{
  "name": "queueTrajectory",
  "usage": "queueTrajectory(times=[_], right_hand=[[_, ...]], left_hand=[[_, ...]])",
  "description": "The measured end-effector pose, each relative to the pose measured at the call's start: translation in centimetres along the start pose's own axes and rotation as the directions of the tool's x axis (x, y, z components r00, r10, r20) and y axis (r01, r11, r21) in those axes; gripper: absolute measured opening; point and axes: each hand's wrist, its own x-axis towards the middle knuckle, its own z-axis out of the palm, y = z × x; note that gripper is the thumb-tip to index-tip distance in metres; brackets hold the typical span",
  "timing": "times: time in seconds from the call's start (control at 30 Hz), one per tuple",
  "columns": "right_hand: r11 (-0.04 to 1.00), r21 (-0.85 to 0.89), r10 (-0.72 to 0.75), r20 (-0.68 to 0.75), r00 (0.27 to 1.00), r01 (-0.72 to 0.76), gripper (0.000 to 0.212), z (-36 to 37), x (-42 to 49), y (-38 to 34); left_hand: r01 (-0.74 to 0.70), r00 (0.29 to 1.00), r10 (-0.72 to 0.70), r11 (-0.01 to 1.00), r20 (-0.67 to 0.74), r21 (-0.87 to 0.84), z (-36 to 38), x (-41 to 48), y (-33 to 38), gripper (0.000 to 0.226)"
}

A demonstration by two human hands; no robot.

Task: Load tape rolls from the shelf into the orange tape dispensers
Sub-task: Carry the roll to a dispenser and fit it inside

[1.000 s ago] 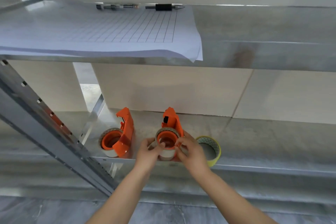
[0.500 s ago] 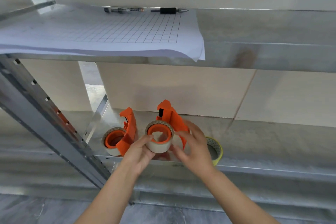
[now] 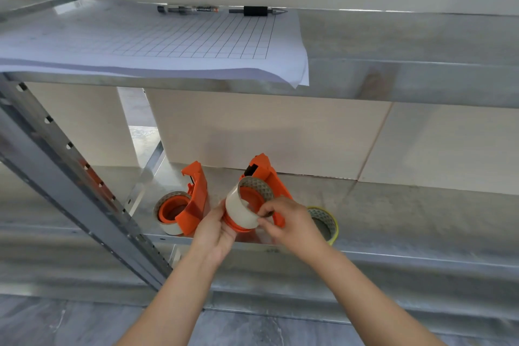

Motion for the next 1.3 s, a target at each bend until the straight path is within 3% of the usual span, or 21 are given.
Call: queueTrajectory(times=[0.17, 0.27, 0.47, 0.7, 0.77, 0.87, 0.97, 1.03, 1.1, 1.2, 1.27, 1.3], right_hand=[[0.941, 0.274, 0.268, -0.246, 0.931, -0.199, 0.027, -3.7, 2.0, 1.2], [0.946, 0.119, 0.324, -0.268, 0.907, -0.303, 0.017, -6.2, 3.4, 3.6], [0.881, -0.188, 0.432, -0.058, 0.9, -0.435, 0.001, -6.3, 4.4, 8.9], [0.866, -0.26, 0.453, 0.052, 0.89, -0.426, 0.02, -4.9, 3.5, 10.7], [0.878, -0.23, 0.442, 0.051, 0.896, -0.42, 0.005, -5.2, 3.4, 10.5], [0.9, -0.215, 0.392, 0.015, 0.92, -0.38, 0.022, -5.7, 2.2, 8.7], [0.909, -0.371, 0.243, 0.098, 0.965, -0.191, 0.025, -5.3, -1.1, 6.8], [0.872, -0.484, 0.211, 0.24, 0.948, -0.072, 0.03, -4.4, -3.2, 6.8], [0.85, -0.526, 0.226, 0.289, 0.93, -0.043, 0.027, -3.7, -4.4, 7.5], [0.876, -0.455, 0.285, 0.216, 0.934, -0.162, 0.013, -2.8, -4.8, 7.3], [0.91, -0.231, 0.371, 0.082, 0.925, -0.345, 0.007, -2.8, -4.5, 6.5], [0.895, -0.066, 0.443, 0.015, 0.896, -0.442, 0.019, -3.0, -4.3, 6.0]], left_hand=[[0.012, 0.998, -0.019, 0.993, -0.06, -0.116, 0.3, 0.2, 0.6, 0.022], [-0.005, 0.998, -0.003, 0.992, -0.063, -0.124, -0.2, 0.4, 0.6, 0.019], [-0.01, 0.999, 0.005, 0.992, -0.042, -0.127, 0.2, 0.5, 0.5, 0.018], [-0.033, 0.999, 0.031, 0.992, -0.013, -0.12, 0.5, 0.5, 0.4, 0.019], [-0.031, 0.999, 0.03, 0.993, -0.013, -0.115, 0.5, 0.7, 0.3, 0.02], [-0.027, 1.0, 0.026, 0.995, -0.006, -0.095, 0.6, 0.9, 0.2, 0.022], [0.001, 1.0, 0.0, 0.996, 0.009, -0.086, 0.6, 1.0, -0.1, 0.021], [0.022, 1.0, -0.02, 0.995, 0.017, -0.094, 0.5, 1.0, -0.3, 0.021], [0.029, 0.999, -0.026, 0.994, 0.03, -0.103, 0.3, 1.0, -0.4, 0.02], [-0.003, 0.999, 0.004, 1.0, 0.049, -0.023, 0.3, 0.8, -0.7, 0.021], [-0.072, 0.997, 0.07, 0.994, 0.034, 0.086, 0.5, 0.6, -1.1, 0.024], [-0.106, 0.994, 0.105, 0.986, 0.019, 0.131, 0.6, 0.4, -1.1, 0.024]])
